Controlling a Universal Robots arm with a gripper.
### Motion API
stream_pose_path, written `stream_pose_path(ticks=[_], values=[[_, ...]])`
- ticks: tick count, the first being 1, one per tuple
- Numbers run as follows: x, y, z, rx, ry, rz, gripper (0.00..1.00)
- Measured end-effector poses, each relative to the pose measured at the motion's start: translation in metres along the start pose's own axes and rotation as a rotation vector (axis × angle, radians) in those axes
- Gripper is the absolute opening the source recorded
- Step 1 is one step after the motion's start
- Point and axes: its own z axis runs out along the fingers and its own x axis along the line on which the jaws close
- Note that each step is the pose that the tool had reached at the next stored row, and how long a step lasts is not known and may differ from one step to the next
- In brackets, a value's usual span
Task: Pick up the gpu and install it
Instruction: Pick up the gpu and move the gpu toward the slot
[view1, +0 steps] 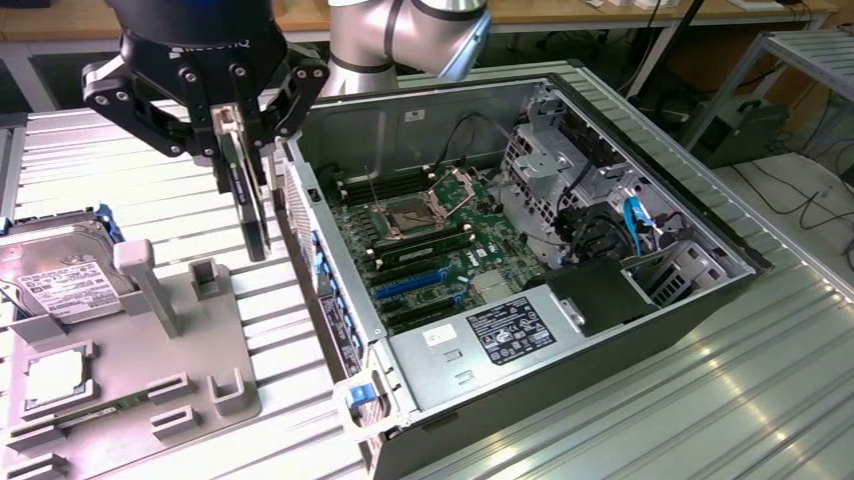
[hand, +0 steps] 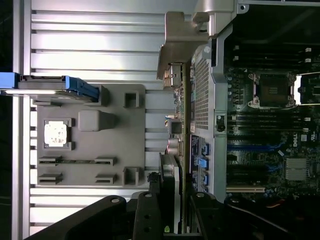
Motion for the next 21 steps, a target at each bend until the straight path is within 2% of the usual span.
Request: stream_pose_path(ticks=[21], values=[[-0.029,-0.0005,0.0007,0.0001,0.0001,0.000,0.28]])
